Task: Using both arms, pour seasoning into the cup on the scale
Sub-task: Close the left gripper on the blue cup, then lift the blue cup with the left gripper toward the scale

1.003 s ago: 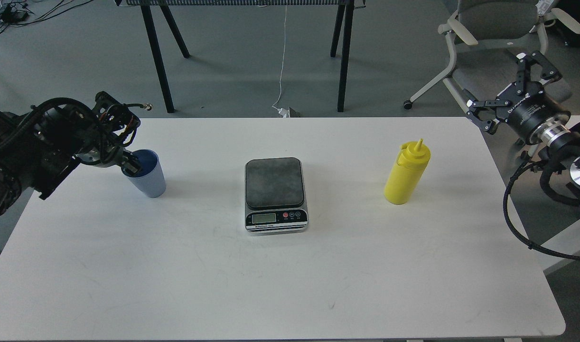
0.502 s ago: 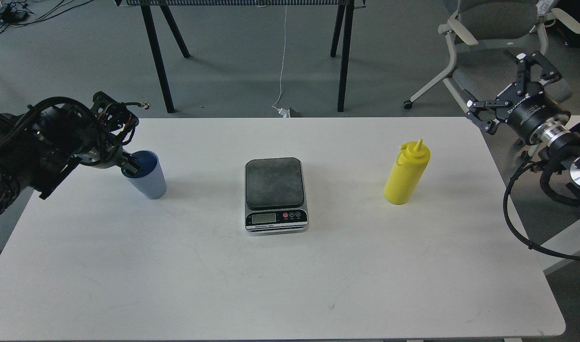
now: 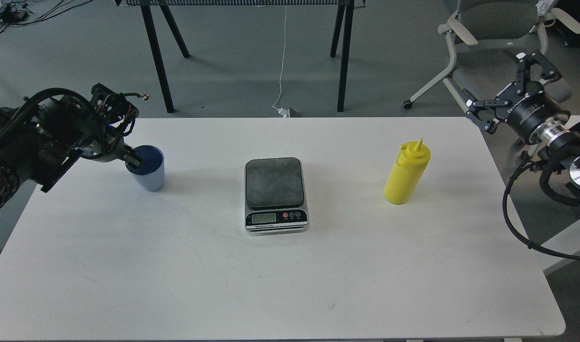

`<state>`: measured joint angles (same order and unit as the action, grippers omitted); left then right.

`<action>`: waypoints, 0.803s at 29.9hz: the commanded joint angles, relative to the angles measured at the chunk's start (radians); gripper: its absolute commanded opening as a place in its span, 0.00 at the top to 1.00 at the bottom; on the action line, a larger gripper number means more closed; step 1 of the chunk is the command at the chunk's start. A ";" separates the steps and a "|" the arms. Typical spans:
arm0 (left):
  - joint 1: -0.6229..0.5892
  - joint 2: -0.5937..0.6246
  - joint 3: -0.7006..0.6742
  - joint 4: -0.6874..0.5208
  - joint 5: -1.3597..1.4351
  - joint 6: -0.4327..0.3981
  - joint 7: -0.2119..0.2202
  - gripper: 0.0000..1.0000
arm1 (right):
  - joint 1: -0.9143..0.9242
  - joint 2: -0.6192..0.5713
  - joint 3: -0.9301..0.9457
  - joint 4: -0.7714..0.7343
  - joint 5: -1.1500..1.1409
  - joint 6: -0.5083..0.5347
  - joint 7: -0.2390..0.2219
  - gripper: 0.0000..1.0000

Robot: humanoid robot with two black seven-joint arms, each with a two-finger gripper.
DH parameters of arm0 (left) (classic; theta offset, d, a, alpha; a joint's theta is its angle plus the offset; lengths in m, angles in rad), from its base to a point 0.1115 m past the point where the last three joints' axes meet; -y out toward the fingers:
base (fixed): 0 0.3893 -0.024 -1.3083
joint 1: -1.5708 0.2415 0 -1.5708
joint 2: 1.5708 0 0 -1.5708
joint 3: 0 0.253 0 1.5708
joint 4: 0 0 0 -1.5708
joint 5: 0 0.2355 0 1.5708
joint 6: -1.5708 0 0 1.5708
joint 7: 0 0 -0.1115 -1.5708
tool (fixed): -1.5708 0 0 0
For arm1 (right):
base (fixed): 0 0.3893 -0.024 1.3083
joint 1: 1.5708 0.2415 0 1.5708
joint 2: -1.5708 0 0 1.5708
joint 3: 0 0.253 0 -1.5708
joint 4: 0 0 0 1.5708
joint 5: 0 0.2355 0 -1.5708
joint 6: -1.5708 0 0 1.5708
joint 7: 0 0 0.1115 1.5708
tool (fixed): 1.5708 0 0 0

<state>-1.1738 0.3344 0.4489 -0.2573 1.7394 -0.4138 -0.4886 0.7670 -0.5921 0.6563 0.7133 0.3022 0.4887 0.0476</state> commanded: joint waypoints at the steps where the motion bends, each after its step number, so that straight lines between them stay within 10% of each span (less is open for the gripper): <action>1: 0.000 0.002 0.001 -0.002 0.000 0.000 0.000 0.96 | 0.000 0.002 0.000 0.000 0.000 0.000 0.000 0.01; 24: -0.033 0.002 0.001 -0.002 0.000 -0.031 0.000 0.95 | 0.000 0.006 0.005 -0.002 0.000 0.000 0.000 0.01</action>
<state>-1.2071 0.3360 0.4495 -0.2598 1.7397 -0.4448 -0.4887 0.7670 -0.5867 0.6611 0.7128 0.3022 0.4887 0.0476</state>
